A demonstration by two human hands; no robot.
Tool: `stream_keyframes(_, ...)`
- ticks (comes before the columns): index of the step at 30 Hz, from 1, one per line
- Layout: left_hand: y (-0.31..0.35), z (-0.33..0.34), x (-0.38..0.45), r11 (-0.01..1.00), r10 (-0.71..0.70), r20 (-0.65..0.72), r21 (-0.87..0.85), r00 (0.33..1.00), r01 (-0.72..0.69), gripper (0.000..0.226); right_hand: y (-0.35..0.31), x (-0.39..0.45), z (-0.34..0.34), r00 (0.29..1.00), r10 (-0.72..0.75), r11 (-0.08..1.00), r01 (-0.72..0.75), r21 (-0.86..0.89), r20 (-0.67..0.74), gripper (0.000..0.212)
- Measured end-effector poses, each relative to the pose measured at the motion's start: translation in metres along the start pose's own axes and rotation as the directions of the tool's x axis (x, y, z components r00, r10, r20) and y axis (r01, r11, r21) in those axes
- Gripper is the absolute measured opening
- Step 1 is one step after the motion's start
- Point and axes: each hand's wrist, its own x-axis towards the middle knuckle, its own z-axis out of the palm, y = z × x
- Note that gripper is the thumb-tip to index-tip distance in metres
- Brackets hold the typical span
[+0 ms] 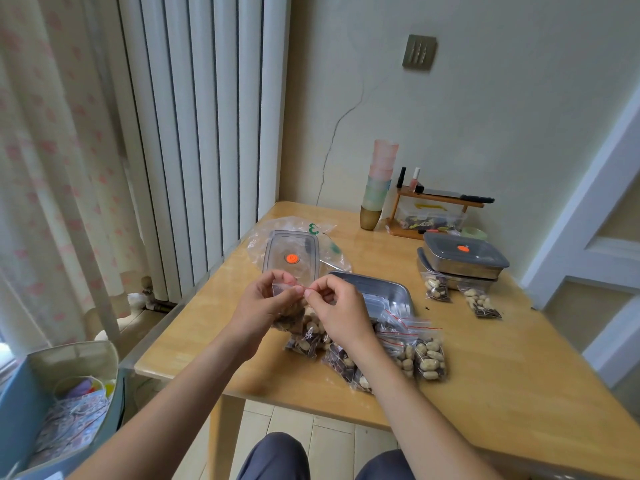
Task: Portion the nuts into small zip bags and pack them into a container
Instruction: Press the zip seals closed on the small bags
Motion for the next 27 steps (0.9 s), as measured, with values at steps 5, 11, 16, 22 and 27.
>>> stream_keyframes(5,-0.0036,-0.0019,-0.0004,0.997,-0.003,0.015,0.072,1.000,0.002,0.017,-0.0037,0.0013,-0.0016,0.998,-0.056,0.995,0.056,-0.077,0.000,0.017)
stream_keyframes(11,-0.0005,-0.0012,0.0007,0.988,0.016,-0.011,0.153,1.000,-0.014,0.018,-0.0060,0.0020,-0.0044,0.999,0.012,0.999,-0.010,-0.052,0.051,0.015)
stream_keyframes(16,0.0025,0.0020,0.0001,0.982,0.042,0.001,0.183,0.999,-0.041,0.017,-0.0049,0.0020,-0.0013,0.998,0.021,0.998,-0.018,-0.058,0.053,0.010)
stream_keyframes(22,-0.0028,-0.0016,-0.0029,0.973,0.062,0.011,0.221,0.998,-0.063,0.021,-0.0027,0.0021,0.0033,0.997,-0.076,0.990,0.078,-0.116,0.023,0.016)
stream_keyframes(27,-0.0057,-0.0067,-0.0046,0.989,0.064,-0.014,0.133,0.998,-0.061,0.020,-0.0045,0.0028,0.0021,0.999,-0.049,0.996,0.050,-0.071,0.018,0.017)
